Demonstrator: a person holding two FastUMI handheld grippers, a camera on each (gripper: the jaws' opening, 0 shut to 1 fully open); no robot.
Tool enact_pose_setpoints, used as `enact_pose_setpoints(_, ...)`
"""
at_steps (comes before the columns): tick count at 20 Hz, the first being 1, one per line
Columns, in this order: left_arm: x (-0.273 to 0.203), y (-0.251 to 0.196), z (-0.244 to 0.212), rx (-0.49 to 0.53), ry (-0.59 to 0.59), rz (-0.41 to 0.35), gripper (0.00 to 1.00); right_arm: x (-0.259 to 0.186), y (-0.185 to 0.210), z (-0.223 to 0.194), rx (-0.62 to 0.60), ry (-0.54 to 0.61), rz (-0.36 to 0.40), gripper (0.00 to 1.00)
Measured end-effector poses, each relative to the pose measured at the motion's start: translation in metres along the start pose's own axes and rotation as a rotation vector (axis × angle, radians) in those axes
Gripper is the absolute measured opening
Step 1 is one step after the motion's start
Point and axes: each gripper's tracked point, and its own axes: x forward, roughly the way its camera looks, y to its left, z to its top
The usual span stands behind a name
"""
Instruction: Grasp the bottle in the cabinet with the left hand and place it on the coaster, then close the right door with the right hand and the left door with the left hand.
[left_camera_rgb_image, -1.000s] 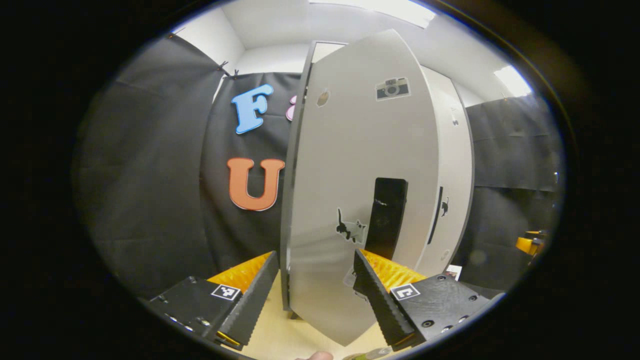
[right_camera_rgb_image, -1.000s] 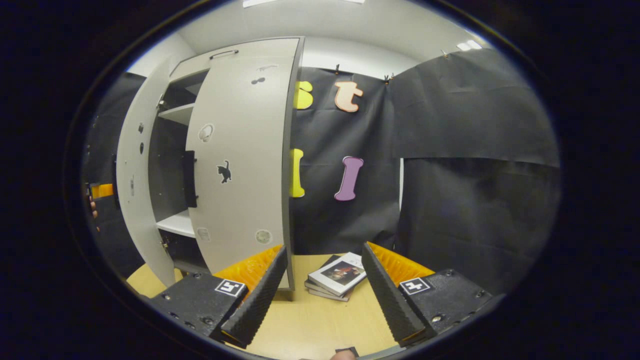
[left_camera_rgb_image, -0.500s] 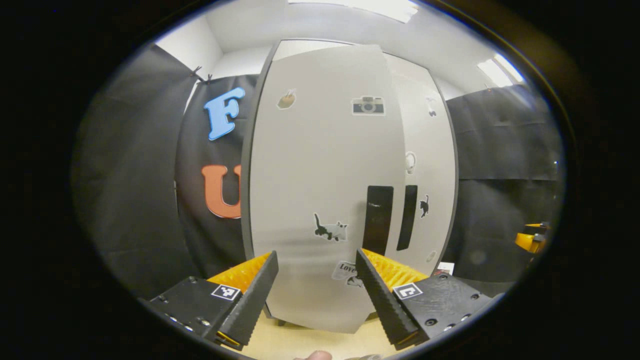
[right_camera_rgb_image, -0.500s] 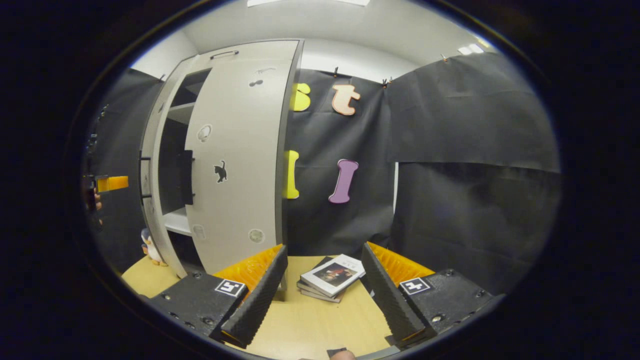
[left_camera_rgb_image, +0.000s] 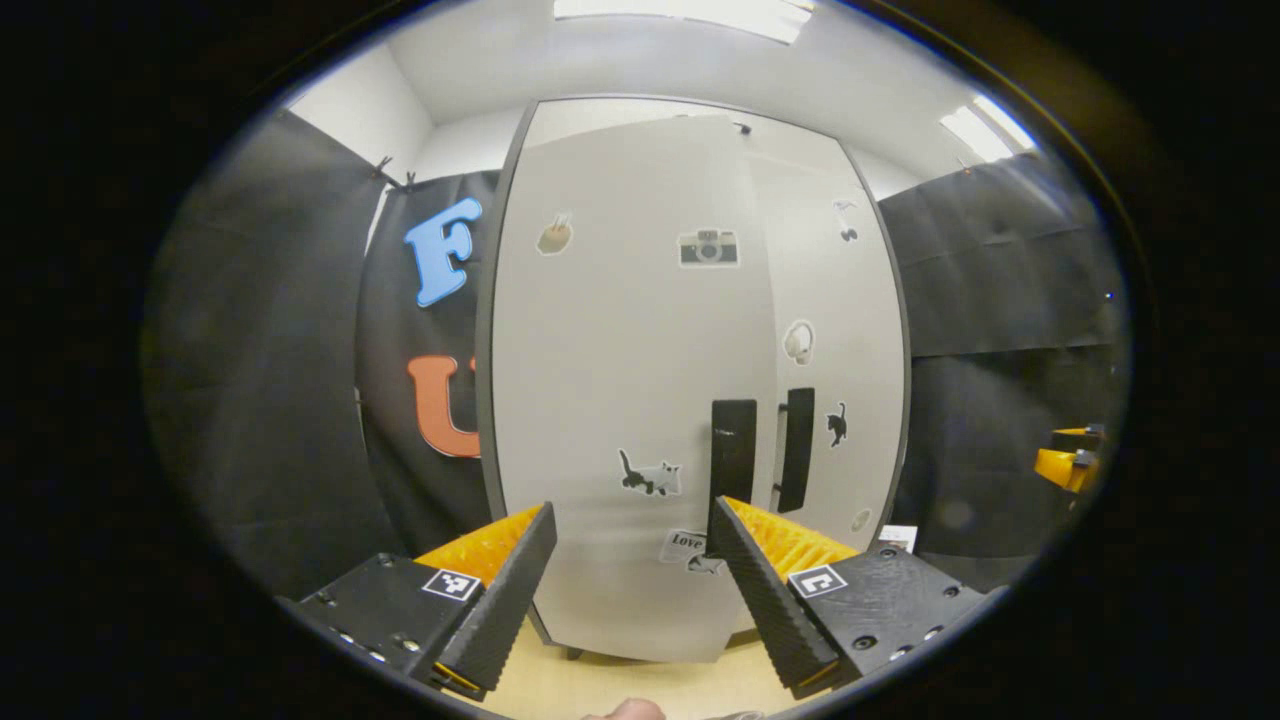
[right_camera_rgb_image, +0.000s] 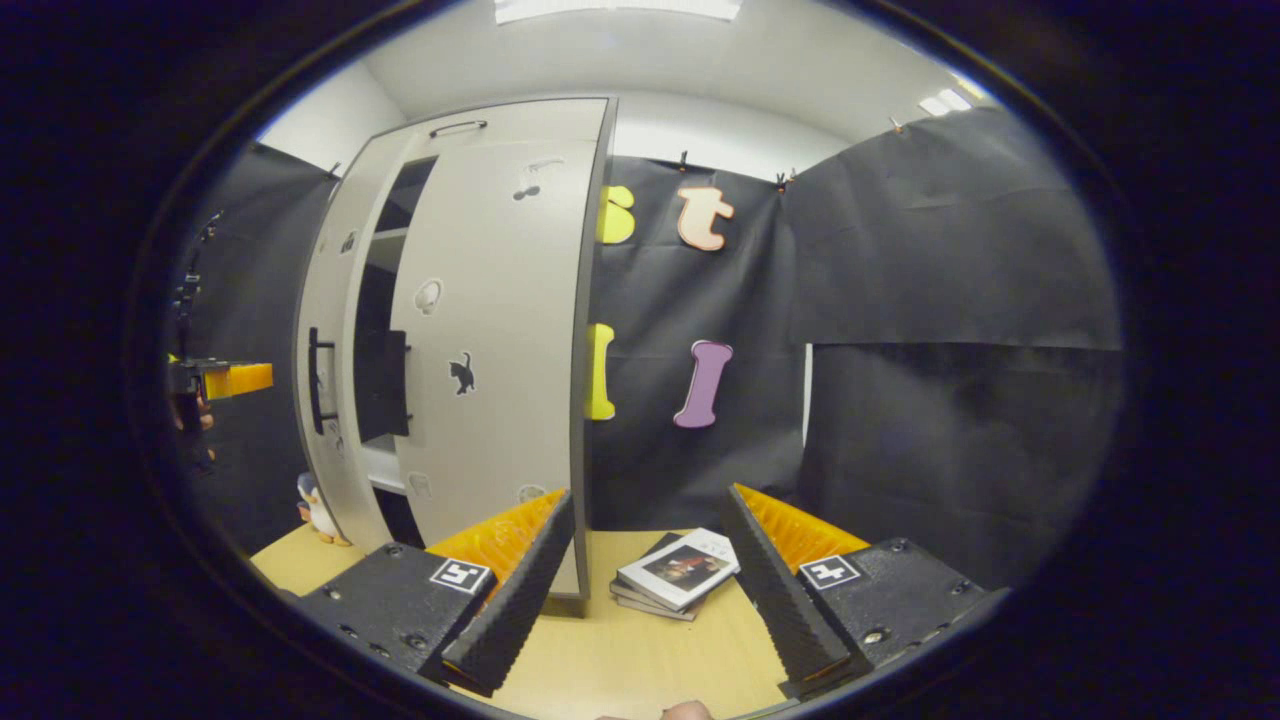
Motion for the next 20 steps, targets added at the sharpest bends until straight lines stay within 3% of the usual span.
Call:
enact_pose_setpoints(3,-0.013,0.002,0.016,-0.018,-0.037,0.013,0.96,-0.001,0.013,0.021,-0.001,-0.042,0.03,0.98)
enact_pose_setpoints(5,-0.026,0.005,0.026,-0.032,-0.054,0.024,1.0,-0.003,0.021,0.034,-0.002,-0.068,0.047,0.98)
enact_pose_setpoints(6,-0.033,0.005,0.029,-0.034,-0.062,0.033,0.92,-0.004,0.025,0.04,-0.003,-0.082,0.054,0.98)
enact_pose_setpoints(10,-0.058,0.02,0.029,-0.032,-0.098,0.084,1.0,-0.009,0.035,0.058,-0.008,-0.146,0.076,0.97)
enact_pose_setpoints(11,-0.064,0.024,0.026,-0.031,-0.094,0.098,0.96,-0.009,0.038,0.059,-0.014,-0.153,0.08,0.94)
enact_pose_setpoints(13,-0.08,0.033,0.027,-0.028,-0.1,0.128,1.0,-0.011,0.044,0.061,-0.024,-0.162,0.089,0.97)
enact_pose_setpoints(20,-0.12,0.065,0.022,-0.062,-0.117,0.228,1.0,-0.016,0.044,0.076,-0.011,-0.22,0.037,0.98)
